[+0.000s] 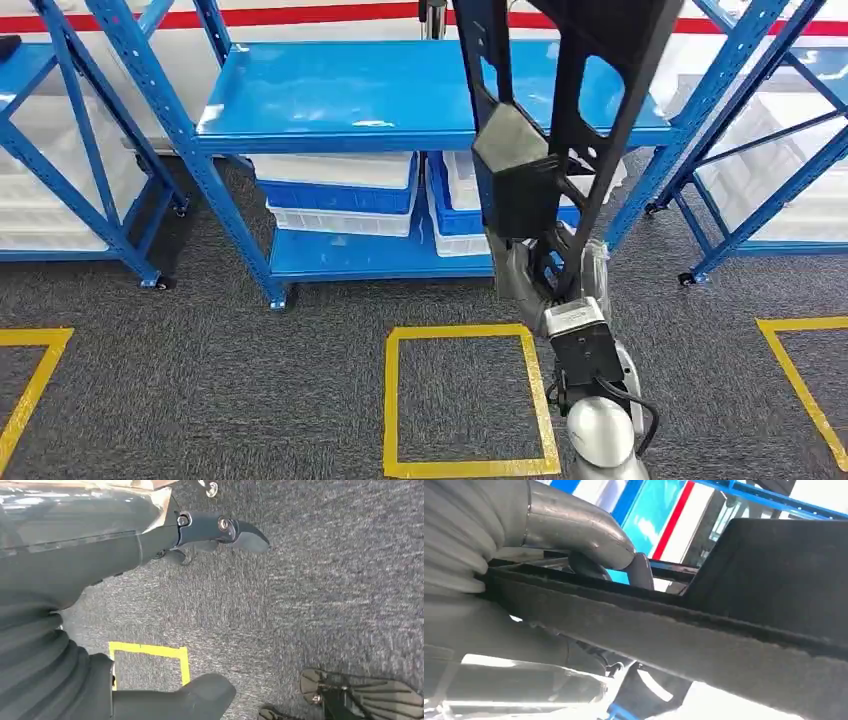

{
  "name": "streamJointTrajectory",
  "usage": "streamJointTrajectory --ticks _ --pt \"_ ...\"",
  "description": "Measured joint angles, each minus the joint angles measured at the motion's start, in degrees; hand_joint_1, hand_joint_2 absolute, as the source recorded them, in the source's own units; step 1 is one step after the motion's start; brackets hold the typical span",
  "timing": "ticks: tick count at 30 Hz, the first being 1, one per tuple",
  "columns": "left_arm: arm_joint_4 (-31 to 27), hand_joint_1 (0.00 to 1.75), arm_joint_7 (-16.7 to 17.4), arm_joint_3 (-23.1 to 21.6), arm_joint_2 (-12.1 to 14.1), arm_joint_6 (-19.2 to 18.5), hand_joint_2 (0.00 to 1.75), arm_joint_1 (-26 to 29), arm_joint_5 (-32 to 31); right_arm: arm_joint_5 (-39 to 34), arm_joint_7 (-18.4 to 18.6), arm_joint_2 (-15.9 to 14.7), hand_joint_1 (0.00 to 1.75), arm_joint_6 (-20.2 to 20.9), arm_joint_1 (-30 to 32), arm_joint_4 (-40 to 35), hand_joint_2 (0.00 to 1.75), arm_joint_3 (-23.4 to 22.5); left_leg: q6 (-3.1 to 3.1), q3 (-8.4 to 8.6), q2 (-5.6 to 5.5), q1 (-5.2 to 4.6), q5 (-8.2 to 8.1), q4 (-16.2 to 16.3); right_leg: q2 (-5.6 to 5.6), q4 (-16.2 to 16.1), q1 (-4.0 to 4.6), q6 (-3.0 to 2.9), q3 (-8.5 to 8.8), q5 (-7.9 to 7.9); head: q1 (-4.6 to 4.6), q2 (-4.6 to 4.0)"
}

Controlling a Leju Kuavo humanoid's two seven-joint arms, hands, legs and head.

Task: Take the parts from the cabinet and place them on the table.

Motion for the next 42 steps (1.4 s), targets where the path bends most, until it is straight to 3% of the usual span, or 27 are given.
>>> streamJointTrajectory --ticks 1,3,4,6,8,10,11,12,15,16,17,18,20,21,23,25,26,27,28,31,32,35,37,38,40,41,42 --pt "0.0 0.00 0.0 0.0 0.5 0.0 1.75 0.1 0.0 0.1 -0.1 0.0 1.71 0.0 0.1 0.1 1.75 -0.1 -0.23 -0.58 -0.21 0.39 -0.68 0.5 -0.16 -0.2 -1.85 -0.41 -0.49 1.06 0.11 0.00" --pt "0.0 0.00 0.1 0.0 0.4 -0.2 1.75 0.1 -0.2 0.2 -0.2 0.0 1.71 0.0 0.2 0.2 1.75 -0.2 -1.14 -2.12 -0.52 0.80 -7.98 5.4 -0.32 -0.2 -1.57 -1.50 -1.98 2.54 -0.44 0.00" --pt "0.0 0.00 0.0 0.0 0.5 -0.2 1.75 0.1 -0.2 0.2 -0.2 0.0 1.71 0.0 0.3 0.2 1.75 -0.3 -1.68 -2.95 -0.61 1.12 -11.57 9.8 -0.37 -0.2 -1.55 -1.33 -2.82 3.28 -0.46 0.00" --pt "0.0 0.00 0.0 0.0 0.5 -0.3 1.75 0.1 -0.2 0.2 -0.3 0.0 1.71 0.0 0.3 0.2 1.75 -0.4 -2.67 -3.91 -0.58 1.79 -14.25 17.4 -0.49 0.0 -1.60 -1.05 -4.19 4.75 -0.50 0.00" --pt "0.0 0.00 0.0 0.0 0.6 -0.4 1.75 0.1 -0.4 0.2 -0.3 0.0 1.71 0.0 0.3 0.3 1.75 -0.5 -3.49 -1.38 -0.57 2.64 -10.97 17.2 -0.59 0.5 -1.92 -0.31 -6.11 5.83 -0.52 0.00" --pt "0.0 0.00 0.0 0.0 0.6 -0.5 1.75 0.0 -0.5 0.1 -0.2 -0.1 1.71 -0.1 0.2 0.3 1.75 -0.9 -4.24 5.46 -0.48 3.40 -8.59 8.9 -0.59 1.7 -2.41 0.33 -7.91 6.45 -0.57 0.00" --pt "-0.1 0.00 -0.1 0.0 0.6 -0.5 1.75 -0.1 -0.8 -0.5 -0.2 -0.1 1.71 0.0 0.2 0.3 1.75 -0.9 -4.69 8.56 -0.64 3.69 -10.68 3.8 -0.70 2.5 -2.25 0.69 -8.70 6.66 -0.63 0.00" --pt "-0.1 0.00 -0.2 0.0 0.7 -0.5 1.75 -0.2 -0.9 -1.4 -0.3 -0.1 1.71 0.1 0.1 0.2 1.75 -1.1 -4.25 9.85 -1.16 2.92 -11.43 1.5 -0.72 2.9 -2.17 1.17 -9.56 6.97 -0.70 0.00" --pt "-0.2 0.00 -0.3 0.1 0.8 -0.6 1.75 -0.1 -0.9 -3.6 -1.4 -0.3 1.71 1.0 0.1 0.3 1.75 -1.3 -2.42 8.46 -1.04 2.02 -10.67 1.6 -0.78 2.6 -2.24 3.06 -10.01 8.57 -0.65 0.00" --pt "-0.1 0.00 -0.4 0.2 0.8 -0.7 1.75 0.0 -0.9 -4.3 -1.8 -0.5 1.71 1.1 0.0 0.4 1.75 -1.4 -1.17 8.05 -0.89 1.89 -9.72 0.8 -0.75 2.4 -1.75 3.82 -10.50 9.22 -0.70 0.00" --pt "-0.2 0.00 -0.4 0.2 0.8 -0.7 1.75 -0.1 -0.8 -4.7 -2.1 -0.8 1.71 1.3 -0.1 0.5 1.75 -1.5 -0.22 7.60 -0.43 2.01 -8.86 0.6 -0.65 3.2 -2.49 3.56 -11.12 7.96 -0.83 0.00" --pt "-0.2 0.00 -0.4 0.2 0.8 -0.9 1.75 -0.1 -0.8 -5.0 -2.4 -0.9 1.71 1.5 -0.3 0.6 1.75 -1.6 0.66 6.61 -0.47 1.95 -8.15 0.5 -0.46 5.9 -2.25 2.71 -12.86 5.00 -0.48 0.00" --pt "-0.2 0.00 -0.3 0.2 0.9 -0.9 1.75 -0.1 -0.8 -5.5 -2.7 -1.4 1.71 1.8 -0.6 0.9 1.75 -1.7 1.03 4.74 -0.40 1.74 -6.76 0.5 -0.27 14.6 -2.41 1.91 -15.55 -0.73 -0.09 0.00" --pt "-0.2 0.00 -0.3 0.3 0.9 -0.9 1.75 -0.1 -0.8 -5.7 -2.8 -1.6 1.71 1.8 -0.6 1.2 1.75 -1.7 1.04 3.73 -0.40 1.59 -6.02 0.5 -0.22 18.7 -2.39 2.07 -16.35 -2.39 -0.06 0.00" --pt "-0.2 0.00 -0.9 0.4 0.2 -0.9 1.75 -0.2 -2.1 -6.0 -2.9 -1.8 1.71 1.9 -1.0 1.7 1.75 -1.7 0.89 1.81 -0.39 1.43 -4.52 0.6 -0.06 19.9 -2.29 3.17 -14.44 -1.27 -0.02 0.00" --pt "-0.2 0.00 -1.0 0.3 -1.1 0.0 1.75 -0.6 -3.0 -6.2 -3.0 -2.0 1.71 1.9 -1.5 2.1 1.75 -1.7 0.59 0.13 -0.46 1.40 -3.11 0.6 -0.05 12.6 -2.27 4.15 -8.22 1.72 -0.04 0.00" --pt "-0.2 0.00 -1.0 0.2 -1.7 0.2 1.75 -0.8 -3.3 -6.2 -3.0 -2.1 1.71 1.9 -1.8 2.3 1.75 -1.7 0.36 -0.39 -0.60 1.40 -2.47 0.6 -0.05 7.3 -2.27 3.96 -4.23 1.79 0.02 0.00" --pt "-0.3 0.00 -1.0 0.1 -2.0 0.3 1.75 -1.0 -3.3 -6.2 -3.1 -2.1 1.71 1.9 -2.1 2.4 1.75 -1.6 -0.12 -0.87 -0.63 1.21 -1.89 0.7 -0.03 1.6 -1.92 3.08 -0.64 -0.52 0.02 0.00" --pt "-0.3 0.00 -1.0 0.1 -2.5 0.4 1.75 -1.0 -3.3 -6.3 -3.1 -2.1 1.71 1.9 -2.2 2.4 1.75 -1.6 -0.42 -0.76 -0.57 1.29 -1.22 0.5 0.17 1.0 -1.18 2.41 -0.34 -0.54 -0.26 0.00" --pt "-0.3 0.00 -0.3 0.1 -3.3 1.7 1.75 -1.1 -3.4 -7.7 -3.2 -2.2 1.71 3.2 -2.9 3.1 1.75 -1.4 -1.49 -0.86 -0.68 1.15 0.55 -0.4 0.31 1.0 -1.25 1.17 -1.99 0.86 0.39 0.00" --pt "-0.3 0.00 0.2 0.1 -3.5 2.6 1.75 -1.5 -3.6 -8.2 -3.0 -2.1 1.71 3.5 -4.0 4.0 1.75 -0.9 -1.75 -1.36 -0.78 1.58 -0.60 0.0 0.17 1.1 -2.27 0.54 -2.04 1.61 0.26 0.00" --pt "-0.6 0.00 2.4 0.1 -4.7 5.4 1.75 -3.6 -4.7 -9.4 -2.2 -1.5 1.71 2.8 -8.1 7.8 1.75 0.9 -2.43 -4.79 -0.81 1.60 -10.74 11.5 0.00 1.2 -1.64 -0.96 -4.10 3.66 -0.09 0.00" --pt "-1.1 0.00 2.8 0.1 -5.8 6.8 1.75 -5.2 -5.4 -10.1 -1.9 -1.3 1.71 2.2 -9.8 10.0 1.75 1.7 -2.61 -6.10 -0.75 1.64 -12.76 18.5 -0.32 1.3 -1.21 -1.09 -5.61 4.59 -0.09 0.00" --pt "-1.5 0.00 2.8 0.1 -6.5 7.5 1.75 -6.0 -5.8 -10.3 -1.7 -1.2 1.71 1.8 -10.6 11.2 1.75 2.1 -2.52 -4.92 -0.75 1.63 -11.83 18.3 -0.34 1.4 -1.10 -1.15 -6.32 5.09 -0.13 0.00" --pt "-2.3 0.00 2.2 0.1 -8.0 8.9 1.75 -7.4 -6.2 -10.7 -1.3 -1.1 1.71 1.4 -12.3 12.9 1.75 2.9 -1.73 0.92 -0.79 1.49 -8.61 11.0 -0.29 1.4 -0.75 -1.09 -7.36 5.90 -0.17 0.00" --pt "-3.0 0.00 1.6 0.1 -9.0 9.8 1.75 -8.4 -6.2 -10.8 -1.2 -1.0 1.71 0.9 -13.2 13.8 1.75 3.6 -0.74 5.24 -0.90 1.29 -7.61 5.1 -0.27 1.4 -0.60 -1.10 -7.63 6.27 -0.15 0.00" --pt "-3.6 0.00 1.1 0.1 -9.4 10.4 1.75 -9.3 -6.2 -11.0 -1.2 -0.7 1.71 0.6 -14.0 14.6 1.75 4.0 0.36 7.68 -0.98 1.00 -9.12 1.0 -0.34 1.4 -0.69 -0.98 -7.87 6.57 -0.09 0.00"
